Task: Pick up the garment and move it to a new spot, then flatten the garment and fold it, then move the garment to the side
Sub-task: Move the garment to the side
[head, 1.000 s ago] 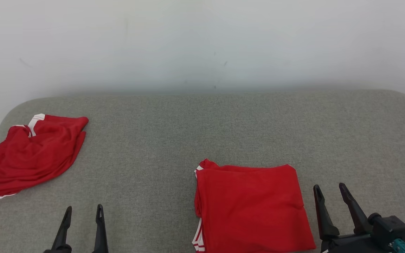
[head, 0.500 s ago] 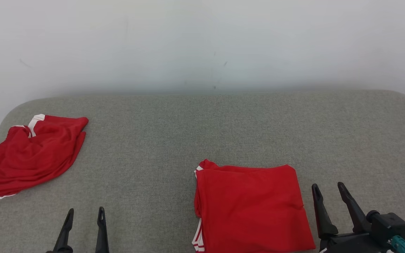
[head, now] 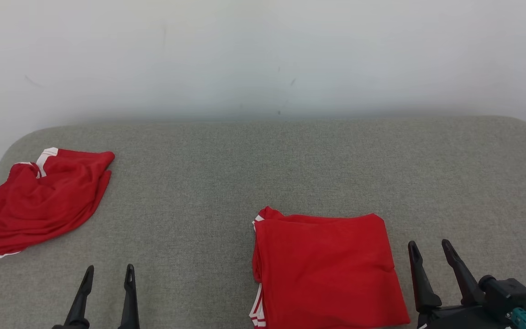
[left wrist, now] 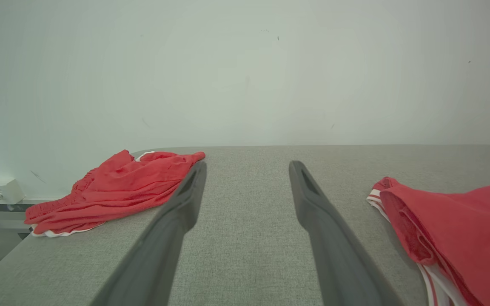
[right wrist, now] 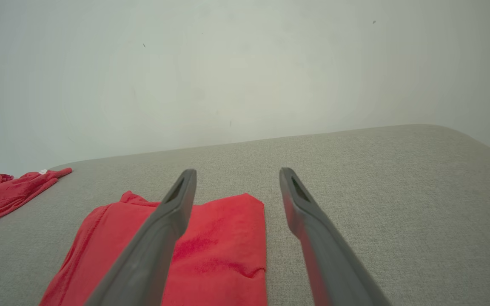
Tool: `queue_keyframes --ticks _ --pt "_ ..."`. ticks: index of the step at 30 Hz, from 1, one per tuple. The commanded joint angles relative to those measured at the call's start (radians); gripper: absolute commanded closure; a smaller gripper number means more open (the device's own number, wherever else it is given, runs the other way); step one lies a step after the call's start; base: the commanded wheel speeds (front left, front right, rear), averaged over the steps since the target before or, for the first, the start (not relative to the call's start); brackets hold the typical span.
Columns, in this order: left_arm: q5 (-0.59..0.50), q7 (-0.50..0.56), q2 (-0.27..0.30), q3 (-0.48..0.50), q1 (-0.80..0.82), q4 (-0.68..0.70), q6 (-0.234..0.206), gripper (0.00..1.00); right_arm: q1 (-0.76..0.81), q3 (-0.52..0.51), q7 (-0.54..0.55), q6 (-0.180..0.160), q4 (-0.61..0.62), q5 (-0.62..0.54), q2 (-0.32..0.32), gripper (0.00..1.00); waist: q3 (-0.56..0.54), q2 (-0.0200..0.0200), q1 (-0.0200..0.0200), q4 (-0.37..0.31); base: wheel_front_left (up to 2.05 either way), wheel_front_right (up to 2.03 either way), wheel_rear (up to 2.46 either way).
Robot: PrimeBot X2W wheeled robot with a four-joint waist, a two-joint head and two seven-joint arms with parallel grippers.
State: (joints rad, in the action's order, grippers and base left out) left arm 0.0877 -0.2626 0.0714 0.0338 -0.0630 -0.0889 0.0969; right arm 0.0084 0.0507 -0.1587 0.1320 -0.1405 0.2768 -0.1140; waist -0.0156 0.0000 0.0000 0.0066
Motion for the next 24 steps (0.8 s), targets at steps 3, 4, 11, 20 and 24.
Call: queue_keyframes --ticks 3,4,11,20,24 --pt "-0.007 -0.003 0.003 0.001 -0.017 0.009 0.0 0.0 0.01 -0.004 0.004 -0.003 0.001 -0.009 0.006 0.0 0.001 0.0 0.0 -0.001 0.0 0.0 0.0" --pt "-0.007 -0.003 0.002 0.001 -0.017 0.011 0.0 0.0 0.011 -0.005 0.005 -0.003 0.0 -0.01 0.007 0.0 0.001 0.0 0.0 -0.001 0.0 0.0 0.0" --pt "-0.003 -0.003 0.002 0.0 -0.015 0.014 0.003 0.0 0.011 -0.009 0.007 -0.003 -0.006 -0.01 0.009 0.0 0.001 0.0 0.0 0.001 0.0 0.0 0.0" --pt "0.0 -0.003 0.001 -0.001 -0.005 0.011 0.002 0.0 -0.008 -0.016 0.015 -0.003 -0.045 0.0 -0.005 0.0 0.004 0.0 0.0 0.009 0.0 0.0 0.0" --pt "0.0 -0.003 0.002 -0.005 0.003 0.006 0.005 0.0 -0.044 -0.016 0.033 -0.003 -0.098 -0.001 -0.022 0.0 0.007 0.0 0.0 0.018 0.0 0.0 0.0"
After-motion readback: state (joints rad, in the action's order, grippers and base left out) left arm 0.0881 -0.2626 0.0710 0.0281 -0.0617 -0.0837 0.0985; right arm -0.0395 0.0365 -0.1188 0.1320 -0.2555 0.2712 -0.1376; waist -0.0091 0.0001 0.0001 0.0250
